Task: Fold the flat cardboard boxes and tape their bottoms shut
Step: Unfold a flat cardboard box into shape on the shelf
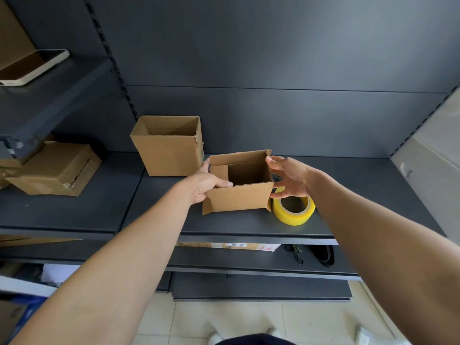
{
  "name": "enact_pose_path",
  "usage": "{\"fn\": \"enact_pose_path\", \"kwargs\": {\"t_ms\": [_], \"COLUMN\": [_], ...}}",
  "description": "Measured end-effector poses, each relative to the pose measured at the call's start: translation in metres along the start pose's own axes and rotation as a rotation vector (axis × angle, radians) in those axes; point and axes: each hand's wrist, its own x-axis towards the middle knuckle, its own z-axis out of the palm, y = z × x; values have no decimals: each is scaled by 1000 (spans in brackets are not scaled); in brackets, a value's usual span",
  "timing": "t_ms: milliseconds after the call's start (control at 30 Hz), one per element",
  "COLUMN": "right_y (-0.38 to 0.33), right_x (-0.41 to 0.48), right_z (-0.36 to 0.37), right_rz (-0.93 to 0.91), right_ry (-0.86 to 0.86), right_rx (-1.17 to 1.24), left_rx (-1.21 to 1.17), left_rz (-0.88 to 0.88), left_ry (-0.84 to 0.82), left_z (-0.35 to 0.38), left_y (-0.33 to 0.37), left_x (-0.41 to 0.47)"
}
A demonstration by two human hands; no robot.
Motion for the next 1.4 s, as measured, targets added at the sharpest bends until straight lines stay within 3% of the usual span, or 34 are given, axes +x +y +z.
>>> {"fn": "enact_pose_path", "kwargs": {"t_ms": [200, 467, 1100, 1400], "right_y": [-10, -14, 0, -5], "right_x": [-3, -6, 14, 13], "right_z": [3, 9, 31, 30], "right_rz": [59, 50, -52, -86], "right_ry": [31, 81, 316, 375], "right_rx": [-45, -94, -411, -458], "left_rx": [168, 321, 24, -19], "left_rz": [-86, -107, -75, -56], "left_ry": [-136, -93, -116, -261], "left_z": [3, 8, 2, -11], "left_y": [10, 21, 19, 10], "left_x": [-5, -9, -16, -10]}}
